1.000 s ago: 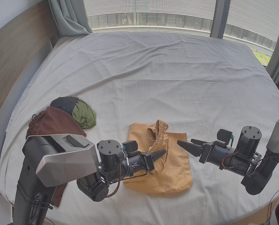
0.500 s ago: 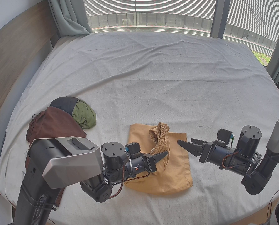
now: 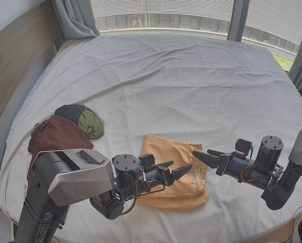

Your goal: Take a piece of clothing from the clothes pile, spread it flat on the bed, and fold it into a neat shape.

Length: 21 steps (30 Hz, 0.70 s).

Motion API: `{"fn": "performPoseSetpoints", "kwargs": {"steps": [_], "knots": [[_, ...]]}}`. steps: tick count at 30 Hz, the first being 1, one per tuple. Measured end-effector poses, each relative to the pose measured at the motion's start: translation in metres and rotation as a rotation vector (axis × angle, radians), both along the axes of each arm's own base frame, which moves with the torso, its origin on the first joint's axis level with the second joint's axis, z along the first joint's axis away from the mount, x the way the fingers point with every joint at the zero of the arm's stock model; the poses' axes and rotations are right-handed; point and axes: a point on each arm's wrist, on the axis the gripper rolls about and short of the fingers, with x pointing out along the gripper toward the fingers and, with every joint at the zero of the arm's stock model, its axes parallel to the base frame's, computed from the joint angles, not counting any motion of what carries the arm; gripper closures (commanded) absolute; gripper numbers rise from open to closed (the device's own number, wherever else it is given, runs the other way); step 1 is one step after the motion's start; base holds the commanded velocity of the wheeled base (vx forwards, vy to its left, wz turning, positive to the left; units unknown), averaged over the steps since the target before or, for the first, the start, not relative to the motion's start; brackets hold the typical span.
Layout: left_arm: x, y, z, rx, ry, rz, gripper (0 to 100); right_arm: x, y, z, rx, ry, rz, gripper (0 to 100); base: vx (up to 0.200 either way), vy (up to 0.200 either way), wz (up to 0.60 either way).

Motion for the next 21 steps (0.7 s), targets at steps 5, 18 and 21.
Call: {"fn": "performPoseSetpoints", "kwargs": {"steps": [5, 18, 21], "knots": [[-0.001, 0.002, 0.001, 0.006, -0.001, 0.010, 0, 0.000, 0.000, -0.001, -0.002, 0.003, 0.000, 0, 0.000, 0.000, 0.00], [-0.004, 0.036, 0.031, 0.024, -0.034, 0.076, 0, -0.002, 0.002, -0.003, -0.007, 0.012, 0.008, 0, 0.000, 0.000, 0.00], [-0.002, 0.054, 0.040, 0.044, -0.061, 0.111, 0, -0.002, 0.002, -0.003, -0.007, 0.013, 0.010, 0, 0.000, 0.000, 0.00]]}}
